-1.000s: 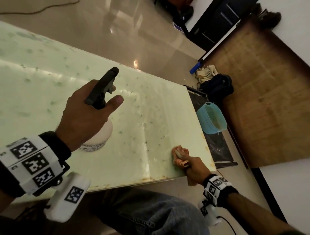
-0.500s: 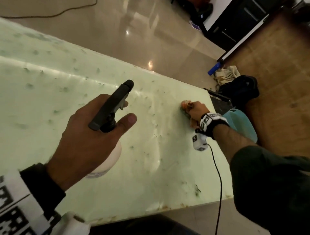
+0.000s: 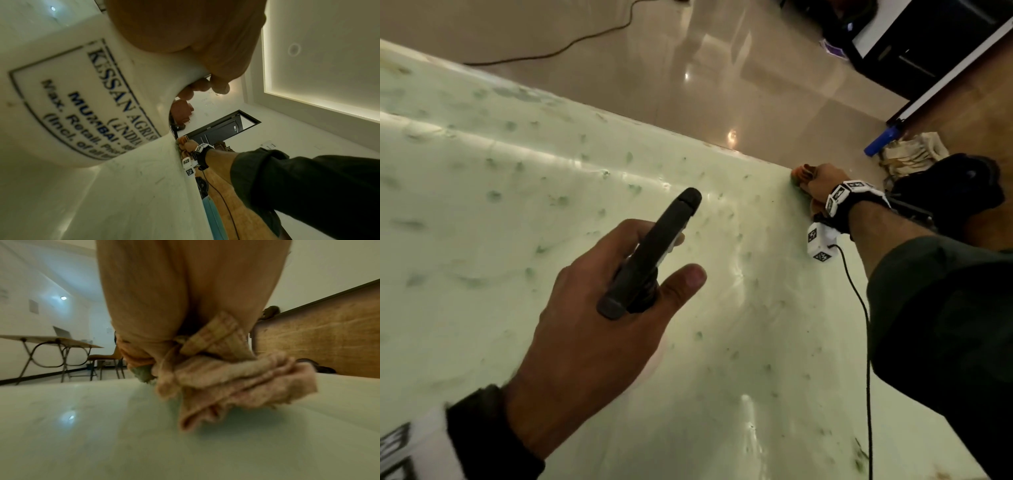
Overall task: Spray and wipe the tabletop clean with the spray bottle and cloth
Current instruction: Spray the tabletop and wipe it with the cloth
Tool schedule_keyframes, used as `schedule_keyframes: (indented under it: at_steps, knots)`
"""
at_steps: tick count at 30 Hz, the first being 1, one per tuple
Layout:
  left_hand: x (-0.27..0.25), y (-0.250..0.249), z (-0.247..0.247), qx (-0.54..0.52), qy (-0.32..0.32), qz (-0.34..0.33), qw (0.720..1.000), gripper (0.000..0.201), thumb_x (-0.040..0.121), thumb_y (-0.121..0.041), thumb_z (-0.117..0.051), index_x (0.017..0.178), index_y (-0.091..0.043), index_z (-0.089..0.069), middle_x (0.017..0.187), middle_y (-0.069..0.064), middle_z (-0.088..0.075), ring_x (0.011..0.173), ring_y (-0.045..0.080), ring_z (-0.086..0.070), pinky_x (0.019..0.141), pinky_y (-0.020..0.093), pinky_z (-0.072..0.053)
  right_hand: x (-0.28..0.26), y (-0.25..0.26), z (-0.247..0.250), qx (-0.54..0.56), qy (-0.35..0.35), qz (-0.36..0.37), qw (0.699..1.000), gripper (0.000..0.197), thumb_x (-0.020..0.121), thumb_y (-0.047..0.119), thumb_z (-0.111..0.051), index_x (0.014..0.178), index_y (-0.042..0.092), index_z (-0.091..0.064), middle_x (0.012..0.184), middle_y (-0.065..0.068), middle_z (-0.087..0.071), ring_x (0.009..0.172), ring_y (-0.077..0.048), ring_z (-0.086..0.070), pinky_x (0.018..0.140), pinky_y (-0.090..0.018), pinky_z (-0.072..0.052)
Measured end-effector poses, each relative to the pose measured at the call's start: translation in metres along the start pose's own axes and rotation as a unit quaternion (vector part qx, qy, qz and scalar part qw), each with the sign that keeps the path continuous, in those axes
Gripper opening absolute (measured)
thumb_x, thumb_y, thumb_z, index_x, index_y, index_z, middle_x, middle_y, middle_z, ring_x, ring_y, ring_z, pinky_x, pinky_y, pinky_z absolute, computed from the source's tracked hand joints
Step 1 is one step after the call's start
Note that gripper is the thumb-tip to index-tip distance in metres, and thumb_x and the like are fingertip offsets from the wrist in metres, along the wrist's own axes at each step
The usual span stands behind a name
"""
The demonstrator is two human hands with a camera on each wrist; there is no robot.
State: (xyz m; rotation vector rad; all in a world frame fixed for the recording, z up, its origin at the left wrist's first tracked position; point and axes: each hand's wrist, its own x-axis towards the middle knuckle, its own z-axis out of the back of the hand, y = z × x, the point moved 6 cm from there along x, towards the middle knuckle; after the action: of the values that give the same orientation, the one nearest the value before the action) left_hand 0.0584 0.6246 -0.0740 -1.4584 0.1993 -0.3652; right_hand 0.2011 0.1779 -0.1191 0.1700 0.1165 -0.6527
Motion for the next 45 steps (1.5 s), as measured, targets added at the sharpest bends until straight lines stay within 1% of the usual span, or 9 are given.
schedule_keyframes:
  at_steps: [6,13,16,20,24,29,35,38,45]
  knots:
    - [-0.002,0.002,0.004,0.029,-0.043,0.007,0.999,0.038,0.071,-0.061,-0.073,0.104,-0.043,-0.068,0.087,-0.003,-0.074,0.065,0.016,-0.065,0.073,0.030,-0.054,-0.062,-0.013,-0.005,0.037,0.063,0.046,0.996,0.050,0.086,0.059,-0.053,0.119,0.022,-0.060,0.102,-0.003,-0.064,0.080,-0.020,-0.061,0.083,-0.031,-0.048]
    - [-0.012,0.002,0.003,0.007,-0.017,-0.031,0.999,0.035,0.082,-0.056,-0.069,0.115,-0.049,-0.061,0.106,-0.001,-0.073,0.069,0.020,-0.061,0.084,0.044,-0.055,-0.195,-0.048,-0.013,0.037,0.135,0.035,0.990,0.050,0.097,0.044,-0.047,0.136,0.013,-0.050,0.136,-0.018,-0.053,0.115,-0.025,-0.059,0.101,-0.032,-0.041]
    - [-0.017,0.002,0.004,-0.005,-0.012,-0.038,0.999,0.043,0.084,-0.053,-0.069,0.121,-0.032,-0.064,0.115,-0.005,-0.071,0.072,0.023,-0.061,0.087,0.050,-0.054,-0.252,-0.077,-0.022,0.041,0.152,0.046,0.986,0.046,0.098,0.029,-0.052,0.142,0.027,-0.042,0.113,-0.001,-0.053,0.053,0.022,-0.047,0.069,-0.003,-0.047]
    - [-0.019,0.003,0.006,-0.033,-0.004,-0.036,0.999,0.040,0.081,-0.051,-0.071,0.119,-0.040,-0.063,0.113,0.003,-0.071,0.071,0.029,-0.058,0.085,0.047,-0.053,-0.316,-0.119,-0.043,-0.007,0.179,0.028,0.983,0.070,0.084,-0.004,-0.058,0.142,0.033,-0.043,0.122,-0.011,-0.062,0.084,-0.012,-0.061,0.055,-0.003,-0.044]
    - [-0.022,0.003,0.009,-0.034,0.002,-0.038,0.999,0.032,0.080,-0.053,-0.071,0.110,-0.056,-0.060,0.109,0.012,-0.071,0.066,0.025,-0.058,0.086,0.046,-0.053,-0.381,-0.142,-0.060,-0.027,0.204,0.031,0.978,0.057,0.085,-0.005,-0.049,0.134,0.022,-0.054,0.117,-0.015,-0.064,0.104,-0.033,-0.063,0.085,-0.032,-0.050]
    - [-0.021,0.004,0.011,-0.018,-0.003,-0.034,0.999,0.029,0.080,-0.055,-0.068,0.108,-0.048,-0.063,0.107,0.014,-0.072,0.065,0.029,-0.060,0.086,0.048,-0.054,-0.441,-0.159,-0.065,0.012,0.195,0.096,0.976,0.073,0.081,-0.011,-0.050,0.139,0.032,-0.047,0.129,0.004,-0.057,0.125,-0.018,-0.051,0.113,-0.035,-0.033]
    - [-0.021,0.007,0.008,0.004,-0.002,-0.034,0.999,0.026,0.085,-0.048,-0.069,0.105,-0.032,-0.065,0.079,0.016,-0.067,0.072,0.036,-0.065,0.085,0.040,-0.053,-0.474,-0.154,-0.011,0.074,0.211,0.039,0.974,0.016,0.095,0.039,-0.054,0.090,0.040,-0.069,0.077,0.028,-0.069,0.071,0.007,-0.063,0.076,-0.018,-0.047]
    - [-0.021,0.008,0.008,0.010,-0.002,-0.038,0.999,0.030,0.088,-0.045,-0.070,0.110,-0.026,-0.065,0.079,0.018,-0.066,0.075,0.039,-0.066,0.085,0.043,-0.053,-0.465,-0.150,0.028,0.119,0.130,-0.021,0.984,0.032,0.087,0.060,-0.052,0.088,0.034,-0.069,0.071,-0.004,-0.073,0.064,-0.024,-0.069,0.054,-0.022,-0.054]
    - [-0.019,0.007,0.005,0.029,0.000,-0.046,0.999,0.023,0.094,-0.036,-0.072,0.112,-0.024,-0.065,0.077,0.020,-0.067,0.075,0.038,-0.067,0.081,0.035,-0.049,-0.427,-0.147,-0.011,0.058,0.106,-0.059,0.991,0.047,0.089,0.006,-0.054,0.128,0.033,-0.057,0.106,-0.002,-0.067,0.071,-0.023,-0.073,0.061,-0.027,-0.057]
